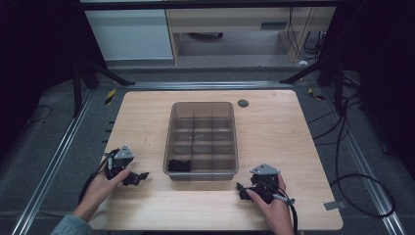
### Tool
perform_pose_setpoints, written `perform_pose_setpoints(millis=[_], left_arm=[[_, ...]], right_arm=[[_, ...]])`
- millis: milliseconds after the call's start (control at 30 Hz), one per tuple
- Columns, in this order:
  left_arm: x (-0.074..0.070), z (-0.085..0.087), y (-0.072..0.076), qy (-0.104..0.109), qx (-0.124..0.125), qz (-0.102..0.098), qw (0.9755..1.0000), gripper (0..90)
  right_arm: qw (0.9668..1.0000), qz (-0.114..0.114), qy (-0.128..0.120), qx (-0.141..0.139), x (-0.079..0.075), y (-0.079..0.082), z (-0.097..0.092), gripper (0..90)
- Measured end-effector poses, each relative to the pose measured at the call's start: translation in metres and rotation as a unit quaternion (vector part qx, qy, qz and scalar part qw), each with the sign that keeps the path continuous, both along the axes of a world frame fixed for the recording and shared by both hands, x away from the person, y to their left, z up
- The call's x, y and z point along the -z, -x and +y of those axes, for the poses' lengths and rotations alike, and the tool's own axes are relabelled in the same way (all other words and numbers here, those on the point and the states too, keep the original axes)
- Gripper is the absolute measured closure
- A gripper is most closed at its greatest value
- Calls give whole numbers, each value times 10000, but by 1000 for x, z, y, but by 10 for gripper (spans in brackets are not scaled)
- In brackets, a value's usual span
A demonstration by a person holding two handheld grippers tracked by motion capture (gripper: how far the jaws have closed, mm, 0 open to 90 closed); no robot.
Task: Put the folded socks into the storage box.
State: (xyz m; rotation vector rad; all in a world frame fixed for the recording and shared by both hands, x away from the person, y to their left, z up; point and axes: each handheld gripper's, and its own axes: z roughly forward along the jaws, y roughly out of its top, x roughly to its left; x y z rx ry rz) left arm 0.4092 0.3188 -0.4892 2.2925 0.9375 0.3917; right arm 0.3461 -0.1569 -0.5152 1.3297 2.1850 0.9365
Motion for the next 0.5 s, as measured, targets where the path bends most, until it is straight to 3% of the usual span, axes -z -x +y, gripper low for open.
perform_pose_setpoints(millis=[133, 267, 300, 367, 500], left_arm=[[11, 1, -5, -32, -178, -11, 9998, 42], [16, 2, -8, 193, -240, -124, 9994, 11], [20, 2, -11, 310, -151, -263, 9991, 7], [20, 3, -16, 335, 28, -240, 9991, 0], [20, 4, -23, 345, 123, -236, 9990, 0]], right_arm=[[10000, 2, -8, -3, 0, 0, 0, 16], [10000, -1, 1, -2, 0, 0, 0, 16], [10000, -1, 1, -2, 0, 0, 0, 16], [10000, 0, 2, 0, 0, 0, 0, 16], [10000, 0, 0, 4, 0, 0, 0, 16]])
